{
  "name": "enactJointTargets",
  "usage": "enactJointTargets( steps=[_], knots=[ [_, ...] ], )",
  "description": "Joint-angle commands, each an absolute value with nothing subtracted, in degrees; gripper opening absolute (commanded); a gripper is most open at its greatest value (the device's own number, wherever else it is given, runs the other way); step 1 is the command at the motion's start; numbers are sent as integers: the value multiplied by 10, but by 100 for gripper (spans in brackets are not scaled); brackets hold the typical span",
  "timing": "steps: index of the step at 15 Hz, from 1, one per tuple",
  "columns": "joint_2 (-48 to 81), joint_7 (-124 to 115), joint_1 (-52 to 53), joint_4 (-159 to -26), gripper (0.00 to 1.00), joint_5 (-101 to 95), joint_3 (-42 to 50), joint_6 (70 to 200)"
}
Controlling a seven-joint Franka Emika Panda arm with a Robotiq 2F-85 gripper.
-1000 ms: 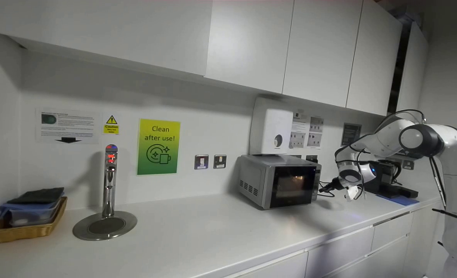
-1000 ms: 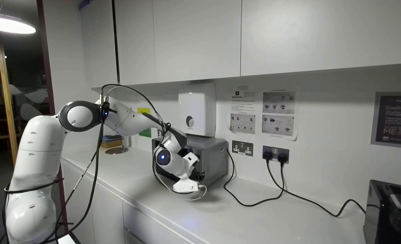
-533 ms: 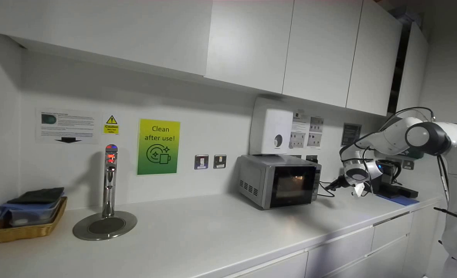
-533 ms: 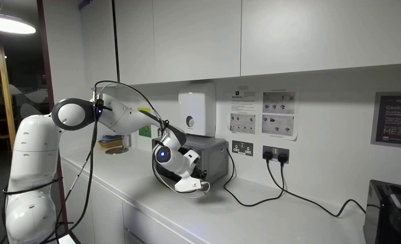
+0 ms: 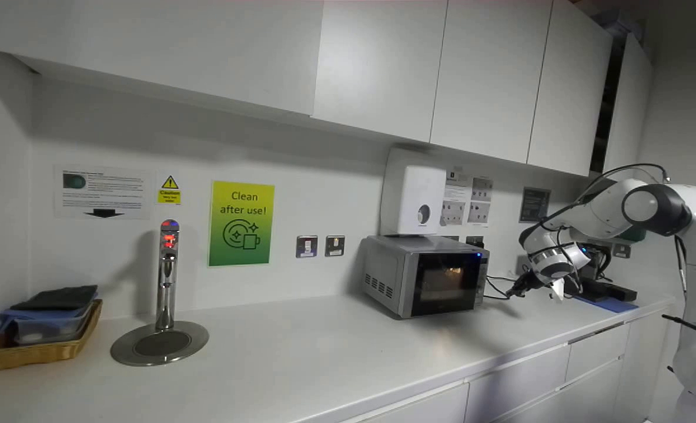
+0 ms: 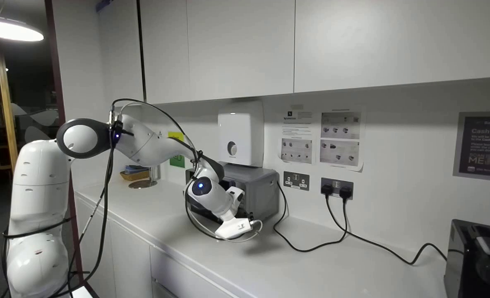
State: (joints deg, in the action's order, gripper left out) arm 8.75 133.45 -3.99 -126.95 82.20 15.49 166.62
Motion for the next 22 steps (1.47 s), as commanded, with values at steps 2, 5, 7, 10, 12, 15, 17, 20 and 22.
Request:
enactJointTargets(
  steps=[2, 5, 7, 10, 12, 15, 17, 20, 22],
  knots=[
    [39, 1297, -36, -1310, 0, 738, 166, 1675],
    [22, 1268, -35, -1325, 0, 692, 169, 1670],
    [11, 1241, -35, -1336, 0, 659, 169, 1665],
    [-6, 1201, -36, -1354, 0, 615, 169, 1660],
    [-18, 1168, -37, -1367, 0, 582, 168, 1656],
    [-38, 1109, -41, -1386, 0, 532, 168, 1643],
    [-51, 1069, -43, -1398, 0, 501, 167, 1636],
    [-73, 1024, -45, -1413, 0, 467, 164, 1623],
    [-88, 998, -45, -1423, 0, 451, 161, 1615]
  ],
)
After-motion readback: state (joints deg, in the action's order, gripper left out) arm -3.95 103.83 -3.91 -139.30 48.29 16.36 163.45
